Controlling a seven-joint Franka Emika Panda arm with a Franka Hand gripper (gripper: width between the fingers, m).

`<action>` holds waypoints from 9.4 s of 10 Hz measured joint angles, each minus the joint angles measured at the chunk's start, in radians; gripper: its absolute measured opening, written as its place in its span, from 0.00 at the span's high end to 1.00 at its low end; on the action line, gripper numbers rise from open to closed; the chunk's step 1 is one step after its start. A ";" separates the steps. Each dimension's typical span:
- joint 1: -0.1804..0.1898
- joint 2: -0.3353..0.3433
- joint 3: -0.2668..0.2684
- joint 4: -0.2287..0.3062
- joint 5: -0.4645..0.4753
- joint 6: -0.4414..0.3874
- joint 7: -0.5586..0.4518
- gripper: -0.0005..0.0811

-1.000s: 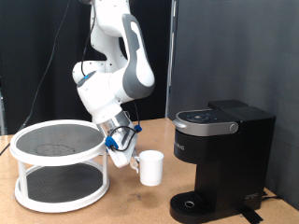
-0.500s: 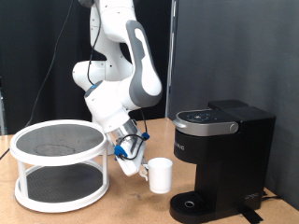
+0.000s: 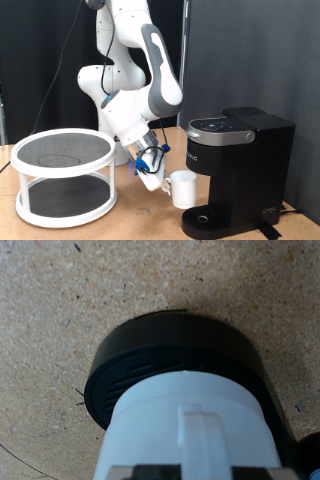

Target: Make a cup of coffee with the keurig machine

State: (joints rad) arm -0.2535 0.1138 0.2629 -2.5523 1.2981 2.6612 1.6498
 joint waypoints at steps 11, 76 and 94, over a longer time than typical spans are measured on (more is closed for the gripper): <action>0.002 0.088 0.065 0.085 0.018 0.071 0.030 0.99; -0.181 -0.691 -0.134 -0.050 -0.118 -0.961 0.103 0.09; -0.209 -0.451 0.254 0.390 -0.707 -0.743 0.298 0.09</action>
State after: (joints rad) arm -0.4627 -0.3370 0.5172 -2.1620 0.5908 1.9185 1.9478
